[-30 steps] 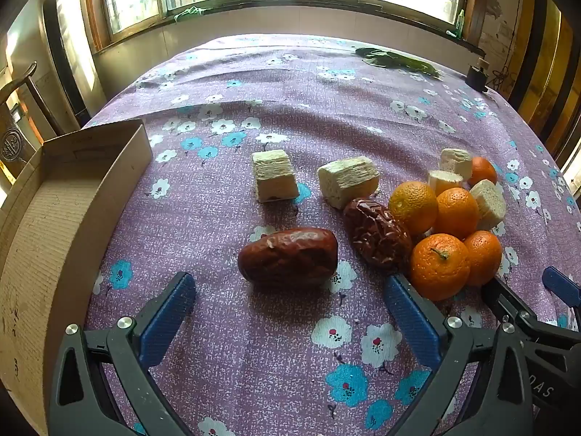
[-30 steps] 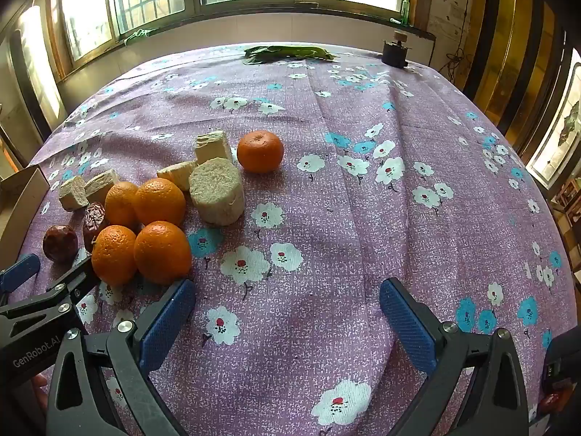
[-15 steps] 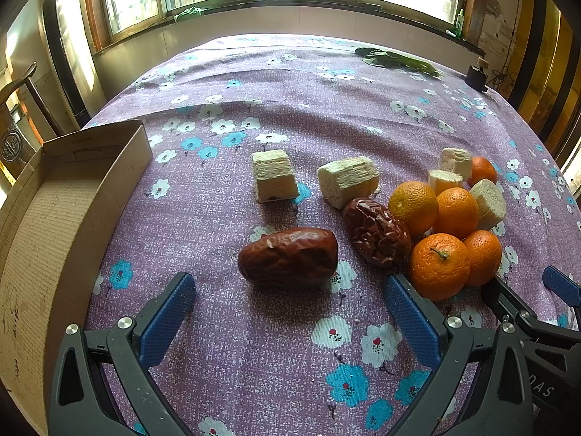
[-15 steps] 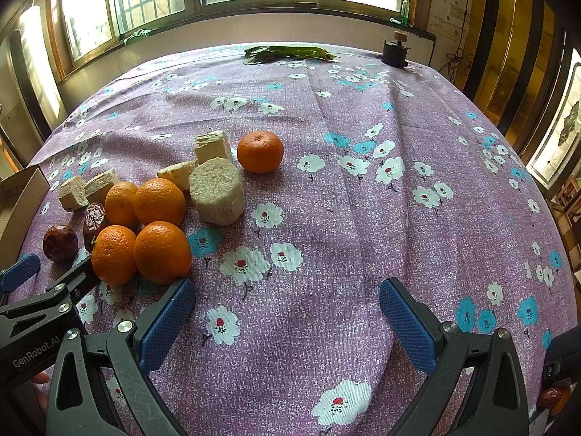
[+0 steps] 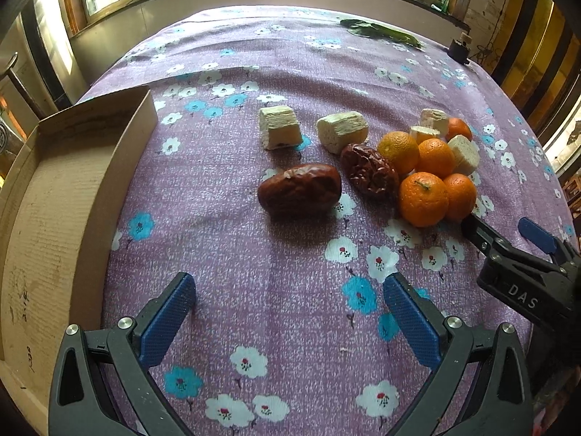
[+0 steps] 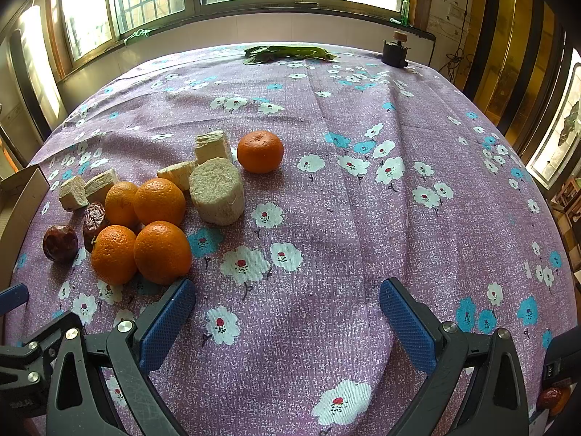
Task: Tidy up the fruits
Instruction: 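Grasp the large red date with the left tool while the right tool grasps a tangerine, then carry the date and tangerine into the cardboard box and open both tools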
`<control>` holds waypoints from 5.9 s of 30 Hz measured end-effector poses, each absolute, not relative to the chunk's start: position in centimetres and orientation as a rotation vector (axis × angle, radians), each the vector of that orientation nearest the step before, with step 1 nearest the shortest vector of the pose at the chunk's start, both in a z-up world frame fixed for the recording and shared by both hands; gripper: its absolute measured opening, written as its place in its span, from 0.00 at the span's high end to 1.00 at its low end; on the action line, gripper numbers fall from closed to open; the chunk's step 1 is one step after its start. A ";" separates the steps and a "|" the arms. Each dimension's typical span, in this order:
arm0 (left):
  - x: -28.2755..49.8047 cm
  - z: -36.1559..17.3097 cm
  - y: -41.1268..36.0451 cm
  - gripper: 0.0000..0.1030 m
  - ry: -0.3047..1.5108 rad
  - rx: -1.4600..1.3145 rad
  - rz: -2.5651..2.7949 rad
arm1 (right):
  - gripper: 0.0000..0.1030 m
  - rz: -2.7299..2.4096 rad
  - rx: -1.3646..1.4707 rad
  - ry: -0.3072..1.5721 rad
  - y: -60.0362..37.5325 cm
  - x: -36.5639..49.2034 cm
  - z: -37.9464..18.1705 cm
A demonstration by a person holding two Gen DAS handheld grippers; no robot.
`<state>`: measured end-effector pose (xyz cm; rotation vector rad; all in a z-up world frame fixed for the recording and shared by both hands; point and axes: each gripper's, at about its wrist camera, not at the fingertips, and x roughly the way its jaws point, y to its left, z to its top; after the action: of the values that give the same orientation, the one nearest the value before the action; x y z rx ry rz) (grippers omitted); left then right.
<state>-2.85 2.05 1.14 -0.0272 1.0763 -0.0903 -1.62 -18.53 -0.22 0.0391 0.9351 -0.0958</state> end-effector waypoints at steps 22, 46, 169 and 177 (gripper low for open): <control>-8.1 6.3 4.0 0.00 0.805 0.068 -0.060 | 0.01 -0.041 0.163 0.883 -19.5 -4.9 1.0; -6.6 6.6 3.5 0.00 0.804 -0.004 -0.158 | 0.00 0.109 0.136 0.760 -18.6 -7.3 4.8; -6.8 8.7 11.4 0.21 0.846 -0.066 -0.026 | 0.33 0.475 0.063 0.777 -9.3 -7.0 6.7; -4.3 8.0 8.4 0.21 0.908 -0.088 -0.086 | 0.33 0.388 0.101 0.790 -13.5 -6.9 5.5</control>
<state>-4.28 8.42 7.97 -0.0879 0.9082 -0.0859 -6.85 -13.52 5.50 0.1008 0.7899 0.3883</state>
